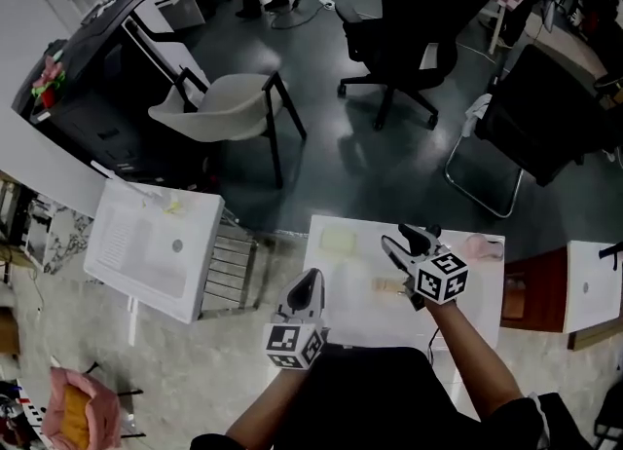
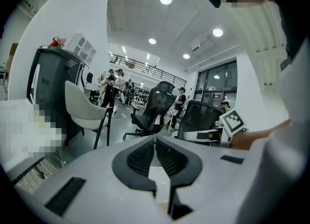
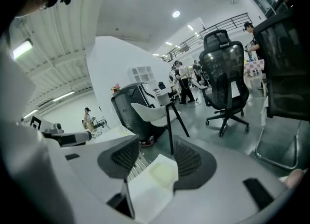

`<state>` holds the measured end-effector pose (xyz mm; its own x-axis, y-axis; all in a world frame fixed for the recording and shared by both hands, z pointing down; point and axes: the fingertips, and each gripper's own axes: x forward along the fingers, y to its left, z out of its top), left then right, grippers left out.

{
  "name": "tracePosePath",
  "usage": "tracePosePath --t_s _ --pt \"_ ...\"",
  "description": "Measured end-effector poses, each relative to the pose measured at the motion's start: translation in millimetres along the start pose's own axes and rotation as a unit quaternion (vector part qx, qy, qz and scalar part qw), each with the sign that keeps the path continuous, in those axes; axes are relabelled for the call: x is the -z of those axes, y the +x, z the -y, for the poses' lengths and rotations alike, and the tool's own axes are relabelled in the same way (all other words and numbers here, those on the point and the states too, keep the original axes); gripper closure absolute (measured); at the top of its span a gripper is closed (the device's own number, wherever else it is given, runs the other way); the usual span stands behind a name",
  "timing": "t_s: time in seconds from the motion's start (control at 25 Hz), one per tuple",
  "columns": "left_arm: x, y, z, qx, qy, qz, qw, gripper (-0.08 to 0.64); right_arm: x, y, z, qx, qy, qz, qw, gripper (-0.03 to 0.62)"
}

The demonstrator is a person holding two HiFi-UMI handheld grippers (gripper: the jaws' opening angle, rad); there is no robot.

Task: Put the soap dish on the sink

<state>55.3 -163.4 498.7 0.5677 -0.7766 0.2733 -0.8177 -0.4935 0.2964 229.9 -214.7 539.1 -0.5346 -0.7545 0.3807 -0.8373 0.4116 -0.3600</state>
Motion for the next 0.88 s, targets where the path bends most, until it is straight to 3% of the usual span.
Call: tracePosePath --t_s 0.16,0.4,0.6,0.88 --pt "-13 5 19 0.003 0.01 0.025 0.9996 0.54 -12 -39 -5 0.001 -0.017 0.031 0.999 0.408" --pt "-31 16 76 0.033 0.089 0.057 0.9938 0.54 -14 -93 3 0.015 -0.023 0.068 0.997 0.453" --pt "-27 28 107 0.054 0.079 0.061 0.9936 0.54 -6 -129 19 0.035 -0.016 0.082 0.996 0.508" --pt "-22 40 126 0.062 0.092 0.057 0.9922 0.54 -13 -175 40 0.089 -0.03 0.114 0.989 0.586"
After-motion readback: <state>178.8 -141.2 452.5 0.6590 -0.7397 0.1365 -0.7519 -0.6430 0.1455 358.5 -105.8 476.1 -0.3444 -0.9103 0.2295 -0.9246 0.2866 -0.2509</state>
